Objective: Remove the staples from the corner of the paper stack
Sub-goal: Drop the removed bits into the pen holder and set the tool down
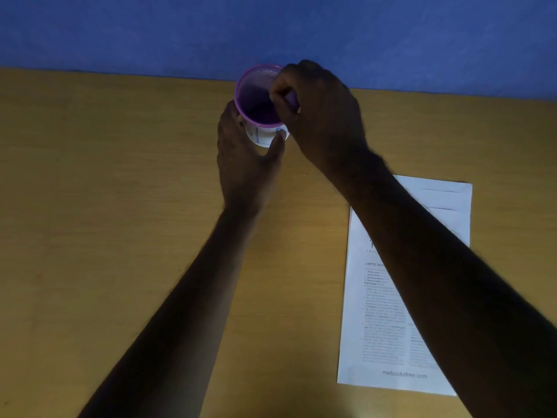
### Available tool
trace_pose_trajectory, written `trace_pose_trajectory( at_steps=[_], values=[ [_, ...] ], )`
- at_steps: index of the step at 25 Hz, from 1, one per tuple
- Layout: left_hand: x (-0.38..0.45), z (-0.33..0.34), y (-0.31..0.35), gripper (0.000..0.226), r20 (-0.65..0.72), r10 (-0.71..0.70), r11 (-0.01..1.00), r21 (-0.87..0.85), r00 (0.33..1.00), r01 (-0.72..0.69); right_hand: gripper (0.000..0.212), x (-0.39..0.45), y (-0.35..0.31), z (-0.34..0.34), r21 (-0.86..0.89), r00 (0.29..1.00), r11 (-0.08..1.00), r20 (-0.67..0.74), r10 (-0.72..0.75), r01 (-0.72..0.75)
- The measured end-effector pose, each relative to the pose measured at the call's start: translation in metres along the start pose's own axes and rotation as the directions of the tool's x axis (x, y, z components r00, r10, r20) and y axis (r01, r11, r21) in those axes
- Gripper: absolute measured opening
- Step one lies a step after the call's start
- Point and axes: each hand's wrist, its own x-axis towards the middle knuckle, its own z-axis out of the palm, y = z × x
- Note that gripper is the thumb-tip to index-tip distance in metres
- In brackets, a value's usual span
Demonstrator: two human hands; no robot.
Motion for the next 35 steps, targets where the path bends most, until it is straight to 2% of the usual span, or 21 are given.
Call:
trace_pose_trajectory(
  at_steps=[4, 7, 10, 13, 15, 18, 22, 35],
  values=[
    [-0.015, -0.005, -0.002, 0.079, -0.028, -0.046, 0.998, 0.03, 0.999, 0.047, 0.023, -0.016, 0.003, -0.009, 0.12, 0.989, 0.99, -0.125, 0.083, -0.068],
    [-0.054, -0.002, 0.002, 0.076, -0.025, -0.031, 0.987, 0.159, 0.999, 0.035, 0.018, -0.055, 0.016, -0.022, 0.213, 0.956, 0.962, -0.202, 0.212, -0.169],
    [-0.102, 0.013, 0.011, 0.067, 0.142, 0.083, 0.963, 0.243, 0.986, -0.116, 0.015, -0.114, 0.035, -0.03, 0.224, 0.911, 0.916, -0.175, 0.373, -0.333],
    [-0.137, 0.037, 0.02, 0.061, 0.352, 0.189, 0.913, 0.281, 0.917, -0.296, 0.014, -0.173, 0.052, -0.031, 0.179, 0.837, 0.851, -0.167, 0.521, -0.494],
    [-0.149, 0.052, 0.024, 0.062, 0.442, 0.223, 0.874, 0.303, 0.869, -0.379, 0.02, -0.208, 0.059, -0.028, 0.115, 0.804, 0.82, -0.162, 0.572, -0.561],
    [-0.155, 0.064, 0.021, 0.063, 0.502, 0.264, 0.81, 0.349, 0.824, -0.472, 0.038, -0.247, 0.065, -0.024, 0.011, 0.794, 0.803, -0.142, 0.591, -0.596],
    [-0.156, 0.067, 0.01, 0.062, 0.514, 0.294, 0.742, 0.409, 0.806, -0.531, 0.052, -0.27, 0.069, -0.019, -0.054, 0.781, 0.78, -0.097, 0.617, -0.623],
    [-0.158, 0.067, 0.006, 0.061, 0.482, 0.313, 0.702, 0.462, 0.818, -0.542, 0.029, -0.267, 0.09, -0.025, 0.011, 0.824, 0.83, -0.114, 0.555, -0.557]
  ],
)
